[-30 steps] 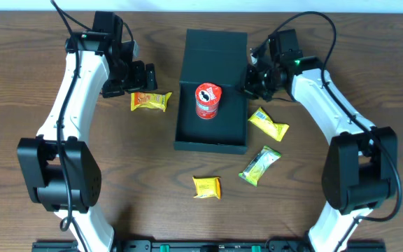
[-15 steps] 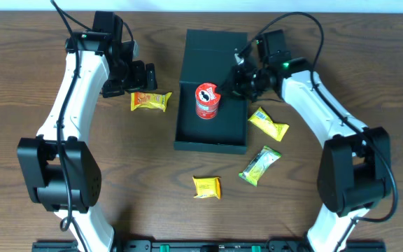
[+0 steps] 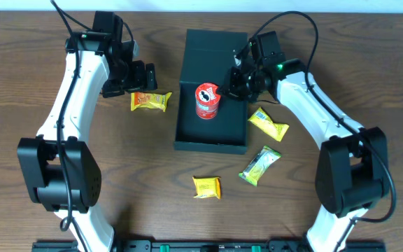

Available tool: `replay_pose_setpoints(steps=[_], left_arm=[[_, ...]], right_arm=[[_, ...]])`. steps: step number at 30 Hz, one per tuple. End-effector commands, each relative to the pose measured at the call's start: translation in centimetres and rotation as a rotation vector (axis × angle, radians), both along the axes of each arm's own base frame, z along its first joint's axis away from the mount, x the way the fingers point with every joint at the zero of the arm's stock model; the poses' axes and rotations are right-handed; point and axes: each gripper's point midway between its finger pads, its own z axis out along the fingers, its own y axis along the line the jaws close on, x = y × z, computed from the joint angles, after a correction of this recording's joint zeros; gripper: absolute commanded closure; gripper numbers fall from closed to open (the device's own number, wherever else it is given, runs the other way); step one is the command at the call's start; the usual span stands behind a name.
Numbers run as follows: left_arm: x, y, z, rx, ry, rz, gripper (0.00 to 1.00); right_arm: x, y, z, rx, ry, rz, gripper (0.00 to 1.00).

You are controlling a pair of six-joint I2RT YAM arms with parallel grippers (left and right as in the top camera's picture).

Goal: Pack container

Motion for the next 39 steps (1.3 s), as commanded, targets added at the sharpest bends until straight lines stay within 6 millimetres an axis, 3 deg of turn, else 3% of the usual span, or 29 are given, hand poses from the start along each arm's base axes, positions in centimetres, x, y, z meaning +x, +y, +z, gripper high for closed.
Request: replay_pose_setpoints(steps=[1, 15, 24, 32, 39], left_arm=[[0.4, -0.1, 0.0, -0.005, -0.001, 0.01, 0.05], [0.5, 0.3, -0.1, 0.017, -0.003, 0.015, 0.04], [0.5, 0.3, -0.1, 0.017, -0.003, 0.014, 0.05], [0.5, 0.3, -0.1, 0.017, -0.003, 0.014, 0.04], [0.5, 0.3, -0.1, 0.017, -0.003, 0.014, 0.04]], right_arm=[[-0.1, 0.1, 0.4, -0.02, -0.022, 0.004, 0.99], [-0.4, 0.7, -0.1, -0.038, -0.017, 0.01, 0.98], [-0.7, -0.3, -1.0, -0.108, -0.005, -0.005, 0.99], [-0.6, -1.8, -1.6, -0.163, 0.004, -0.027, 0.98], [-0.5, -4.5, -2.5, -0.246, 0.029, -0.076, 0.98]])
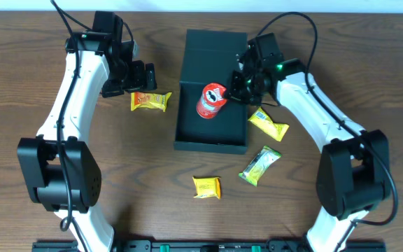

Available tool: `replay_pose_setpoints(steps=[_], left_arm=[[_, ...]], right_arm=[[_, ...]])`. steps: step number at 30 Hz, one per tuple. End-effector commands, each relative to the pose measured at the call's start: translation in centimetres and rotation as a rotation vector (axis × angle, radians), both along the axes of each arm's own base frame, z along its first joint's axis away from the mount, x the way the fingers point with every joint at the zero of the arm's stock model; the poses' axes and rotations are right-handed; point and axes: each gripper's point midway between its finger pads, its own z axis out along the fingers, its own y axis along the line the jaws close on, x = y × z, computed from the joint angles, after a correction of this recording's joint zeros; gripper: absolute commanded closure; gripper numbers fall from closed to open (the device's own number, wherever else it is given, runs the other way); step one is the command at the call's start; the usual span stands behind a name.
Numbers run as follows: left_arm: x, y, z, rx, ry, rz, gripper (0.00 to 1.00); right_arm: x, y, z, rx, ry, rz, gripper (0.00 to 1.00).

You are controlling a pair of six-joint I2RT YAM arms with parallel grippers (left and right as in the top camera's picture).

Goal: Pack container

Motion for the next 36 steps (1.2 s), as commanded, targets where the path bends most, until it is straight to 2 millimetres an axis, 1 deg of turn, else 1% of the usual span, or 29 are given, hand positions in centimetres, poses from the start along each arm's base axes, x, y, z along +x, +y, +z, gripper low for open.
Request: replay_pose_setpoints(steps=[1, 5, 8, 14, 21, 28, 29, 31, 33, 34, 36], left_arm=[[0.4, 0.1, 0.0, 0.008, -0.002, 0.012, 0.05], [0.5, 0.1, 0.0, 0.008, -0.002, 0.012, 0.05], [0.4, 0.1, 0.0, 0.008, -0.002, 0.012, 0.05], [0.5, 0.1, 0.0, 0.008, -0.005, 0.012, 0.04], [0.5, 0.1, 0.0, 0.008, -0.006, 0.012, 0.05], [0.5, 0.1, 0.0, 0.008, -0.006, 0.012, 0.05], [0.5, 0.1, 0.0, 0.008, -0.006, 0.012, 0.05], [0.5, 0.1, 0.0, 0.008, -0.006, 0.012, 0.05], [0.5, 0.1, 0.0, 0.009, -0.006, 0.013, 0.04], [0.5, 0.2, 0.0, 0.011, -0.006, 0.013, 0.05], [0.5, 0.2, 0.0, 0.012, -0.005, 0.013, 0.04]], right_arm=[[0.3, -2.5, -1.4, -0.121, -0.004, -0.033, 0.98], [0.3, -2.9, -1.6, -0.151, -0.011, -0.029, 0.98], [0.3, -3.7, -1.9, -0.195, -0.01, -0.044, 0.99], [0.4, -4.4, -2.1, -0.235, -0.015, -0.057, 0.98], [0.5, -4.7, -2.2, -0.273, -0.026, -0.065, 0.98], [0.6, -4.4, -2.2, -0.271, -0.031, -0.066, 0.98], [0.5, -4.3, -2.2, -0.261, -0.028, -0.066, 0.98], [0.4, -2.6, -1.5, -0.159, -0.017, -0.039, 0.98], [0.4, -0.1, 0.1, 0.018, -0.014, 0.014, 0.98], [0.5, 0.8, 0.9, 0.088, -0.018, 0.03, 0.98], [1.0, 1.9, 1.8, 0.162, -0.032, 0.035, 0.99]])
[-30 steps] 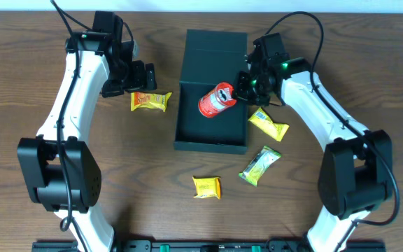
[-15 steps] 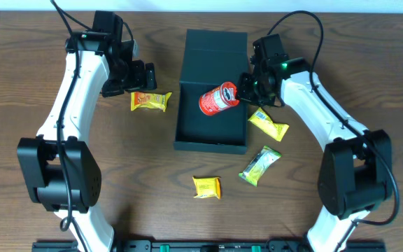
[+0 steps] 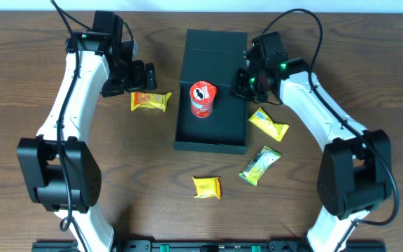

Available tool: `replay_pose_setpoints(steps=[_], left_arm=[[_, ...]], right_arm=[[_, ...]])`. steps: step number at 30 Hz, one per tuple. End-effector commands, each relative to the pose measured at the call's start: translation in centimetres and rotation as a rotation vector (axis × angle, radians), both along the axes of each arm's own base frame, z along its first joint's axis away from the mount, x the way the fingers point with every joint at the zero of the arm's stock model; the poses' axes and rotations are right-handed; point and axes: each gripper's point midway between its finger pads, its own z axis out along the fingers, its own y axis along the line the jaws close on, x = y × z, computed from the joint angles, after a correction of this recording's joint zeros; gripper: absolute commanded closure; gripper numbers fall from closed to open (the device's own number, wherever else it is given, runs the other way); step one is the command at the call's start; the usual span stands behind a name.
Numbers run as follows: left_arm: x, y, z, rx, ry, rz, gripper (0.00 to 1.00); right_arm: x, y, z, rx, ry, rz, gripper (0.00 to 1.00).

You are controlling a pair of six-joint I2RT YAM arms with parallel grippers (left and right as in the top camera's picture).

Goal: Pack container

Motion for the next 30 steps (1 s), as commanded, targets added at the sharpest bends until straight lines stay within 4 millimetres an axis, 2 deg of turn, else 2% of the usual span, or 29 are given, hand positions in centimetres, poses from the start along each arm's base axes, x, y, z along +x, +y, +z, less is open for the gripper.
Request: replay_pose_setpoints(steps=[1, 6, 11, 17, 30], left_arm=[[0.4, 0.2, -0.1, 0.01, 0.001, 0.013, 0.05], [0.4, 0.2, -0.1, 0.01, 0.001, 0.013, 0.04], [0.4, 0.2, -0.1, 0.01, 0.001, 0.013, 0.04], [0.4, 0.2, -0.1, 0.01, 0.001, 0.013, 0.05], [0.4, 0.4, -0.1, 0.024, -0.001, 0.016, 0.05]], right_arm=[[-0.6, 2.8, 1.7, 0.199, 0.044, 0.054, 0.99], [-0.7, 5.0, 2.3, 0.249, 0.025, 0.088, 0.98], [-1.1, 6.3, 1.4, 0.247, 0.035, 0.113, 0.98], [-1.0, 6.3, -0.1, 0.22, 0.048, 0.11, 0.98], [-0.6, 3.9, -1.8, 0.071, 0.03, 0.073, 0.98]])
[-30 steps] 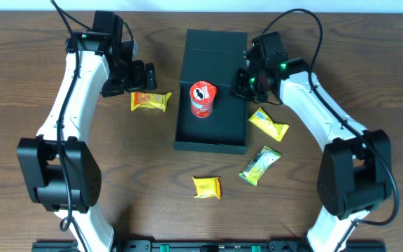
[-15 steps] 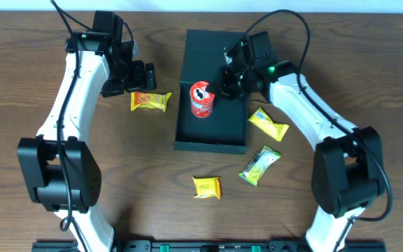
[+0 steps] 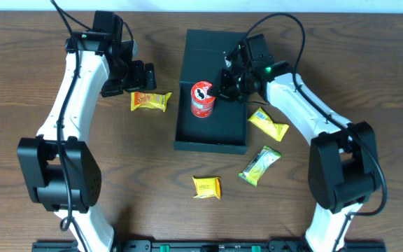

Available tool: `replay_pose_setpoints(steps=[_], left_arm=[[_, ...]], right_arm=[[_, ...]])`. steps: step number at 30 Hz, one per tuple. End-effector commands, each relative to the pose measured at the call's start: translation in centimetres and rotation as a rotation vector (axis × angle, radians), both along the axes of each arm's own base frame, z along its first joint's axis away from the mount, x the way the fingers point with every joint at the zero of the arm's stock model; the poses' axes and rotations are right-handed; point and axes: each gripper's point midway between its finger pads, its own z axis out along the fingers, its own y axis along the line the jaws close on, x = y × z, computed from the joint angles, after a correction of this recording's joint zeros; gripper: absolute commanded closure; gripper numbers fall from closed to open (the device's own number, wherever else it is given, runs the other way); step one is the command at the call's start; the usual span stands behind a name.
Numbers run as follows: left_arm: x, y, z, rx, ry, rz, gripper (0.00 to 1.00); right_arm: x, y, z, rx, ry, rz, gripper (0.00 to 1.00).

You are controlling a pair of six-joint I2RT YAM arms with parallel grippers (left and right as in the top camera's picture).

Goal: Pack container

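A black open box (image 3: 219, 127) lies mid-table. A red snack can (image 3: 201, 99) stands upright inside it, against the left wall. My right gripper (image 3: 224, 85) is inside the box, right beside the can on its right, and its fingers look spread with nothing between them. My left gripper (image 3: 142, 75) hovers open left of the box, just above an orange-yellow snack packet (image 3: 150, 101) on the table.
Three more packets lie on the wood. A yellow one (image 3: 268, 122) is right of the box, a green one (image 3: 259, 165) is below it, and a small yellow one (image 3: 206, 187) is in front of the box.
My right gripper has moved left from the box's right wall to the can's right side. The can still stands upright in the same spot. The left arm has not moved.
First my right gripper was at the can, which stood mid-box. Then the can leaned over to the right against the gripper. After that it stood upright by the left wall with the gripper drawn back to the right wall. Now the gripper is beside the can again.
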Motion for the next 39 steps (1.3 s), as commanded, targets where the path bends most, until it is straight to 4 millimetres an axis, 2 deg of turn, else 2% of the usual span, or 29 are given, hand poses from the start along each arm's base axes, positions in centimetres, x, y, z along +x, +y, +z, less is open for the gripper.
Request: replay_pose_setpoints(steps=[1, 8, 14, 22, 26, 30, 32, 36, 39], left_arm=[[0.4, 0.3, -0.1, 0.016, -0.001, 0.014, 0.05], [0.4, 0.3, -0.1, 0.016, 0.0, 0.014, 0.05], [0.4, 0.3, -0.1, 0.016, -0.001, 0.014, 0.05], [0.4, 0.3, -0.1, 0.015, -0.002, 0.014, 0.05], [0.4, 0.3, -0.1, 0.015, -0.002, 0.014, 0.05], [0.4, 0.3, -0.1, 0.018, -0.001, 0.015, 0.05], [0.4, 0.3, -0.1, 0.019, -0.001, 0.015, 0.04], [0.2, 0.3, -0.1, 0.02, 0.007, 0.015, 0.05], [0.1, 0.3, -0.1, 0.02, 0.011, 0.015, 0.05]], right_arm=[[0.2, -1.5, -1.4, -0.097, -0.011, -0.021, 0.99], [0.8, -3.7, -1.7, -0.114, 0.008, -0.062, 0.98], [0.6, -7.2, -3.2, -0.245, 0.034, -0.102, 0.99], [0.4, -9.1, -4.0, -0.364, 0.035, -0.125, 0.98], [1.1, -8.9, -3.1, -0.343, 0.016, -0.128, 0.98], [2.4, -7.2, 0.3, -0.254, -0.024, -0.105, 0.98], [2.3, -6.7, 1.8, -0.232, -0.015, -0.093, 0.98], [-0.2, -6.3, 3.7, -0.222, 0.094, -0.056, 0.99], [-3.7, -3.8, 4.3, -0.105, 0.204, 0.066, 0.98]])
